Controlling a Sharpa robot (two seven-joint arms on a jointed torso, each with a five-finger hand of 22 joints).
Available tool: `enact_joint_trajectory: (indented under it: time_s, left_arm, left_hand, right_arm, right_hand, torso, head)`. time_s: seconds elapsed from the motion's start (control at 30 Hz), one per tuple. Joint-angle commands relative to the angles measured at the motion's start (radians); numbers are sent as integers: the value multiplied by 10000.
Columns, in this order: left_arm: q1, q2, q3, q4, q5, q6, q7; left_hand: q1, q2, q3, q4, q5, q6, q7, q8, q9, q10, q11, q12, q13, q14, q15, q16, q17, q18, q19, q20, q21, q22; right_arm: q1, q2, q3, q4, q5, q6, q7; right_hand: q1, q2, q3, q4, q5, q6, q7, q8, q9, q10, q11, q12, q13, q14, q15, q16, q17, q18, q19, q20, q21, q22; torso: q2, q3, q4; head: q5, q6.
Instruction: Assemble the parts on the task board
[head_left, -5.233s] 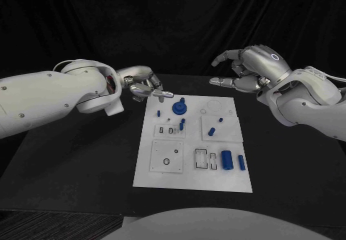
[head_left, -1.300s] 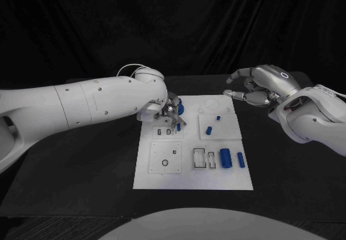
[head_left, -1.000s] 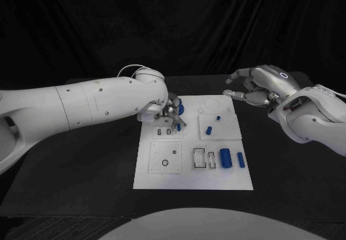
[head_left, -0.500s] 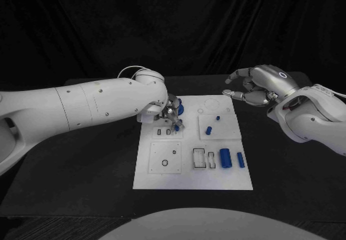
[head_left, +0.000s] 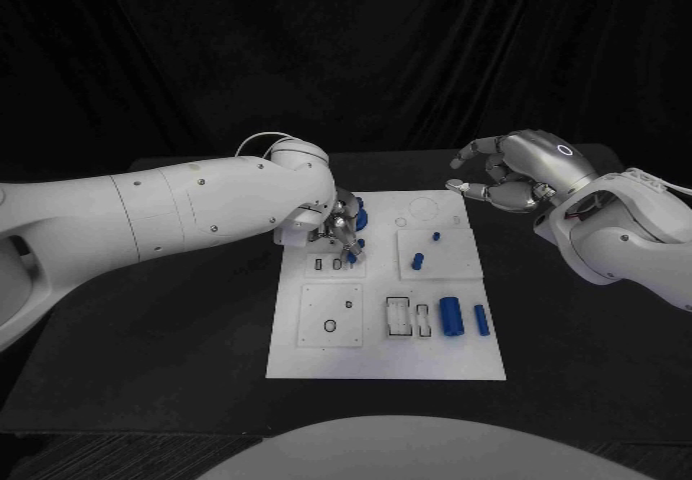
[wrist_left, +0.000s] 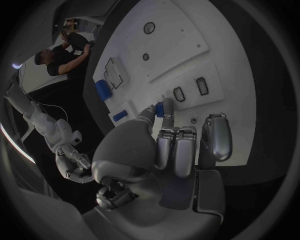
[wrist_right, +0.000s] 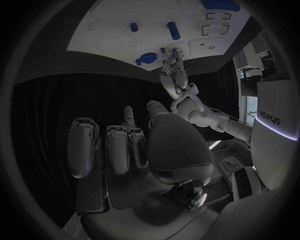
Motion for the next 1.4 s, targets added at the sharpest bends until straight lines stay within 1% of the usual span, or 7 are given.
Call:
enact_joint_trajectory:
  time_s: [0.03,0.3,0.47,0.63,0.83,1.17,1.4]
  left_arm:
    - [-26,-34,2,24,3,-75,282]
    - [-24,-322,3,267,3,-497,393]
    - [-12,-617,3,558,3,-626,344]
    - [24,-1033,3,1001,4,-757,208]
    - [48,-1364,3,1322,4,-699,-13]
    - [57,-1702,2,1504,4,-810,-383]
    - [56,-1816,1,1575,4,-1105,-446]
  left_hand:
    - [214,-102,506,-246,511,42,-4,-140,86,1044,-94,35,2632,1039,-52,26,2635,61,17,-67,-57,64]
    - [-257,-505,1714,-429,1018,193,9,-342,343,1044,-82,35,2632,1039,-45,26,2635,56,67,-60,-103,149]
    - [-520,-667,2141,-434,1136,238,15,-404,458,1044,-87,35,2632,1039,-48,26,2635,61,59,-58,-145,155]
    - [-671,-725,2364,-416,1201,281,11,-424,527,1044,-91,35,2632,1039,-51,26,2635,66,51,-59,-174,154]
    - [-795,-783,2514,-396,1215,308,7,-443,579,1044,-94,35,2632,1039,-54,26,2635,75,25,-61,-211,135]
    - [-1051,-863,2764,-333,1184,385,-2,-499,638,1044,-104,35,2632,1039,-65,26,2635,69,67,-67,-225,172]
    - [-1155,-877,2902,-312,1221,434,-13,-534,655,1044,-119,35,2632,1039,-80,26,2635,58,129,-77,-203,221]
  right_arm:
    - [-21,-5,7,-1,1,83,-195]
    - [-21,-64,7,25,2,150,-250]
    - [-21,-96,7,45,38,213,-302]
    - [-21,-109,7,56,101,295,-357]
    - [-24,-86,7,49,214,413,-387]
    - [-72,-56,7,29,272,571,-441]
    - [-120,-39,7,14,300,664,-483]
  right_hand:
    - [112,15,89,-6,87,76,7,55,-21,1047,78,36,2634,873,85,-53,1802,26,345,50,-42,2082]
    - [238,52,145,-8,251,122,13,49,-59,1047,81,36,2634,871,88,-61,1789,33,334,53,-74,2073]
    - [261,61,158,-5,290,133,14,47,-67,1047,81,36,2634,873,89,-57,1796,34,332,53,-79,2072]
    - [332,80,195,-6,400,161,13,41,-91,1047,81,36,2634,874,88,-57,1795,38,324,54,-99,2066]
    - [468,75,257,-17,650,193,15,19,-139,1047,81,36,2634,872,88,-63,1786,45,312,54,-132,2057]
    - [621,73,338,-45,878,219,14,-2,-184,1047,78,36,2634,866,86,-84,1755,54,296,53,-176,2045]
    - [750,77,412,-83,1016,233,12,-15,-215,1047,76,36,2634,859,83,-104,1726,59,286,50,-203,2038]
  torso:
    - [-8,6,0]
    - [-7,2,11]
    - [-5,-1,11]
    - [3,-10,11]
    - [-8,19,17]
    - [-28,32,24]
    - [-41,19,21]
  head:
    - [-7,-2]
    - [-21,-2]
    - [-3,-2]
    - [43,-2]
    - [53,-2]
    - [153,-2]
    - [213,-2]
